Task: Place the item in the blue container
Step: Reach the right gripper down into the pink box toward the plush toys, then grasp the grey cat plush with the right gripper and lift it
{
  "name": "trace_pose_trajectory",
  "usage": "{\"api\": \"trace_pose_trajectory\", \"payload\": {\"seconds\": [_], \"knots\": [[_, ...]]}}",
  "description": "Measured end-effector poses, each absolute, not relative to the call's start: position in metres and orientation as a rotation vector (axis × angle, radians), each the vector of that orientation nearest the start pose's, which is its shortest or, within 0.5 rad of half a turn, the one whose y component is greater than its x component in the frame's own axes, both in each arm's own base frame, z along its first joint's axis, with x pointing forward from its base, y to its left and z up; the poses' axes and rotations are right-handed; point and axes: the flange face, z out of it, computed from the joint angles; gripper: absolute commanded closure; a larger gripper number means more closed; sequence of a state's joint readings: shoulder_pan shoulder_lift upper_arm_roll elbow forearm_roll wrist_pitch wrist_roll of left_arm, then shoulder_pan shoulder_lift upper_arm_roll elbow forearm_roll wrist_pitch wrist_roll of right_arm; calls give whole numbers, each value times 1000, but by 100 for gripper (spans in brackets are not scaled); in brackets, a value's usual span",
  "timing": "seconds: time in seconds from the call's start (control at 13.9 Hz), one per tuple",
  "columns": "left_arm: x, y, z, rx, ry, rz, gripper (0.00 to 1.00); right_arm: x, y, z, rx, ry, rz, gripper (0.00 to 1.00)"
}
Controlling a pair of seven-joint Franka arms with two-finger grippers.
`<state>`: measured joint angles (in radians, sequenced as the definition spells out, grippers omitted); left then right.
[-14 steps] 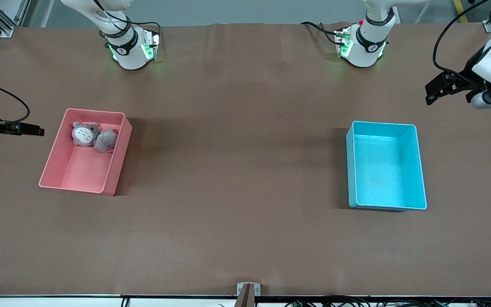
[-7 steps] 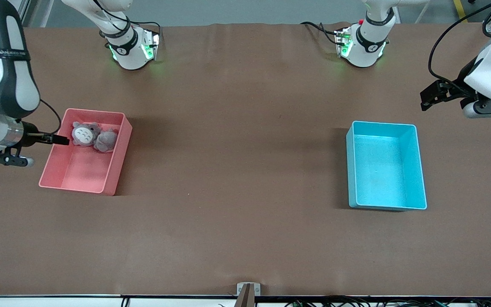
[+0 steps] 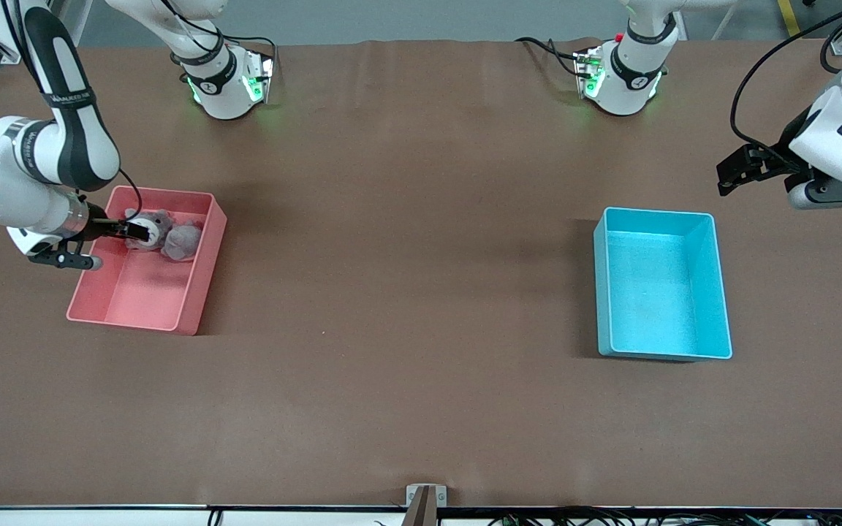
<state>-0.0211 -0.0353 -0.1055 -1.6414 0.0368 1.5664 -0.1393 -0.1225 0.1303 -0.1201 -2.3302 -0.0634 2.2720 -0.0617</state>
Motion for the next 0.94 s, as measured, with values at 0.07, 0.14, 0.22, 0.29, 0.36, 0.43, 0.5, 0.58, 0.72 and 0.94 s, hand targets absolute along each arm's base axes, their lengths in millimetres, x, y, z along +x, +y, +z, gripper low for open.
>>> {"api": "trace_pose_trajectory", "payload": {"seconds": [0.07, 0.14, 0.22, 0.29, 0.36, 0.43, 0.5, 0.58, 0.72, 0.94], "knots": [[538, -65, 609, -3095, -19, 57, 0, 476, -121, 264, -3151, 216, 305, 0], [538, -65, 607, -3095, -19, 62, 0, 474, -123, 261, -3151, 220, 304, 0], [538, -65, 605, -3094, -20, 66, 0, 472, -125, 259, -3151, 225, 307, 0], [538, -64, 603, -3095, -22, 63, 0, 470, -128, 257, -3153, 230, 311, 0], [539, -63, 601, -3095, -25, 60, 0, 468, -130, 255, -3153, 235, 317, 0], [540, -62, 599, -3096, -27, 56, 0, 466, -133, 251, -3152, 242, 324, 0], [540, -62, 597, -3096, -28, 52, 0, 464, -135, 246, -3149, 248, 335, 0], [541, -62, 596, -3096, -28, 49, 0, 463, -136, 241, -3147, 254, 347, 1], [541, -62, 594, -3096, -28, 53, 0, 460, -137, 231, -3142, 282, 373, 7], [541, -62, 592, -3095, -28, 57, 0, 459, -135, 222, -3137, 329, 403, 39]]}}
